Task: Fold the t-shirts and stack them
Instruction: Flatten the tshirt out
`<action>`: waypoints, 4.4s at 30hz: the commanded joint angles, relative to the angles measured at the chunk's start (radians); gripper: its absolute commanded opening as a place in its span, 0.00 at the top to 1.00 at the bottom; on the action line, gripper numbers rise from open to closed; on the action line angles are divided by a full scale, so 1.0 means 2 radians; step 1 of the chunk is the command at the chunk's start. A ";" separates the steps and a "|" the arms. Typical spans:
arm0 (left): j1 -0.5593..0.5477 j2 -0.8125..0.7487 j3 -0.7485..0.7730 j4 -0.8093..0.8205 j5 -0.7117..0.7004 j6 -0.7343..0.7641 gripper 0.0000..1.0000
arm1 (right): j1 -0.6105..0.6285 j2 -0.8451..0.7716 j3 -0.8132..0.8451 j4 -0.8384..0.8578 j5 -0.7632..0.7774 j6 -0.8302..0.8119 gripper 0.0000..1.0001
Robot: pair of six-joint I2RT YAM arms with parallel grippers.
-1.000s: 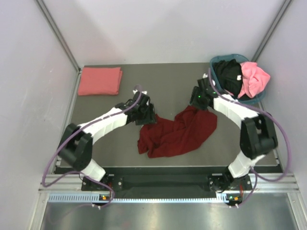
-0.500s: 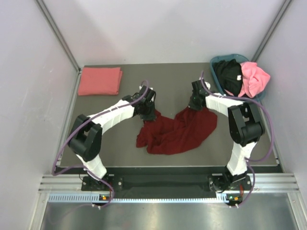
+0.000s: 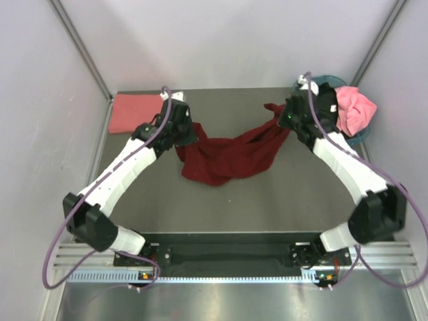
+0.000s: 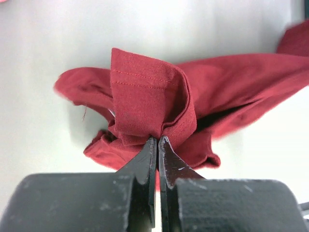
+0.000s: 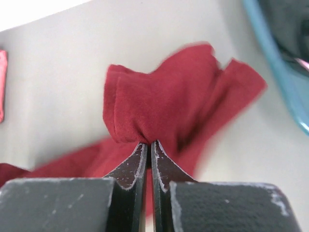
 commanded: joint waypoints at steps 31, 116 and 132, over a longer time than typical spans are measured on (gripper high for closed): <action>-0.007 -0.179 -0.352 0.078 0.016 -0.154 0.43 | -0.008 -0.313 -0.371 -0.048 -0.032 0.079 0.63; -0.089 -0.034 -0.247 0.123 -0.043 -0.186 0.51 | -0.009 -0.277 -0.377 -0.012 -0.060 0.075 0.62; 0.011 -0.099 -0.218 0.038 -0.070 -0.129 1.00 | -0.021 -0.235 -0.345 -0.044 -0.025 0.102 0.45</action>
